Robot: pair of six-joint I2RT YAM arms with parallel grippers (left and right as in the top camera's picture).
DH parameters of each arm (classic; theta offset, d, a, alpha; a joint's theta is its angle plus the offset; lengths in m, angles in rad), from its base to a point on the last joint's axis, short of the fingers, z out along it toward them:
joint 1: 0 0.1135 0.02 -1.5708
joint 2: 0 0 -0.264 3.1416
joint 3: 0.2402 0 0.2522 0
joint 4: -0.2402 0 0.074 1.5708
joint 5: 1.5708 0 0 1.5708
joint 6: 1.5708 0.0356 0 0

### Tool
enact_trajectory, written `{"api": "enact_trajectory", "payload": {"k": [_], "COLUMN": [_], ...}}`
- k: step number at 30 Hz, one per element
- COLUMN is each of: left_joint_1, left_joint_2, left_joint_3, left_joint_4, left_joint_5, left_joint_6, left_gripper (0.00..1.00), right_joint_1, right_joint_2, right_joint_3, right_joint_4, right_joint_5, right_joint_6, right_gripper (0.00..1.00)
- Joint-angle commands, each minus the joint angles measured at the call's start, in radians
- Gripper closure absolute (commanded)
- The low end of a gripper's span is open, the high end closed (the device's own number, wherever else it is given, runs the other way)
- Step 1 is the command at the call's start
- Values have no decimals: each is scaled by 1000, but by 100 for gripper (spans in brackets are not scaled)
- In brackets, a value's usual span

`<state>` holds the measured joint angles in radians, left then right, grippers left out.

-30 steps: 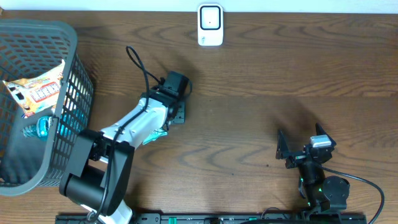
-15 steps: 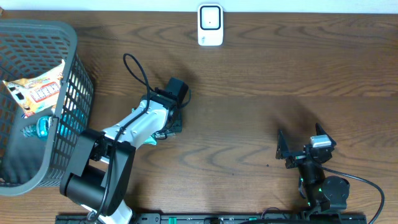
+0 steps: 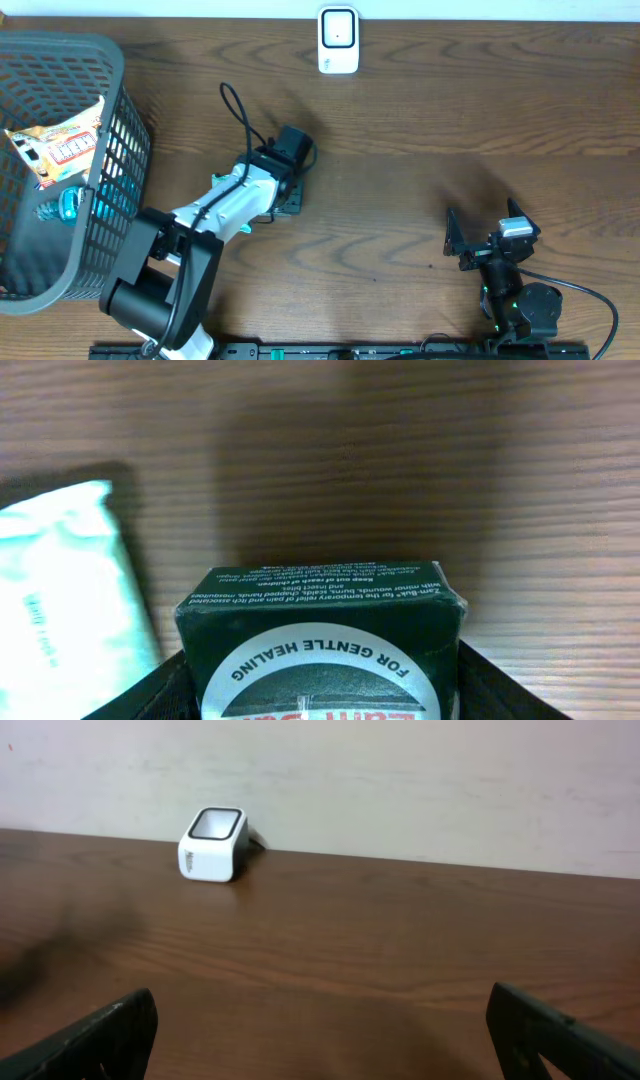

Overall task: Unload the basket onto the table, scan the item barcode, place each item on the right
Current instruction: 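Carry the tin out and set it beside the wipes pack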

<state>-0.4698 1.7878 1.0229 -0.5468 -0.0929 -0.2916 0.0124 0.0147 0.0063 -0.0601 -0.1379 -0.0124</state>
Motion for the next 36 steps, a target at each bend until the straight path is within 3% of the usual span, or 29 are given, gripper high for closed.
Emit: {"api": "enact_trajectory", "payload": {"k": [1,2,3,9,12,17,21,27,32,36], "left_joint_1": [-3,-3,-3,-3,1,71,241,657,941,1069], "left_joint_2": [2,-2,-10,-143,-228,-341,-416,-433,-390,-318], "left_joint_3": [-3,2,13,238,372,536,552,552,548,525], "left_joint_4": [-2,-14,-35,-224,-245,-246,-278,-415,-502,-516], "left_joint_5": [10,6,-6,-88,-100,-212,-283,-280,-101,-19], "left_joint_6": [-55,-54,-54,-6,52,50,-43,-374,-534,-560], "left_gripper": [18,6,1,2,2,2,2,2,2,2], "right_joint_1": [10,10,10,10,10,10,10,10,10,10], "right_joint_2": [-8,-8,-8,-8,-8,-8,-8,-8,-8,-8], "right_joint_3": [-1,-1,-1,-1,-1,-1,-1,-1,-1,-1], "right_joint_4": [-4,-4,-4,-4,-4,-4,-4,-4,-4,-4], "right_joint_5": [1,1,1,1,1,1,1,1,1,1], "right_joint_6": [-4,-4,-4,-4,-4,-4,-4,-4,-4,-4], "right_gripper": [1,1,1,1,1,1,1,1,1,1]}}
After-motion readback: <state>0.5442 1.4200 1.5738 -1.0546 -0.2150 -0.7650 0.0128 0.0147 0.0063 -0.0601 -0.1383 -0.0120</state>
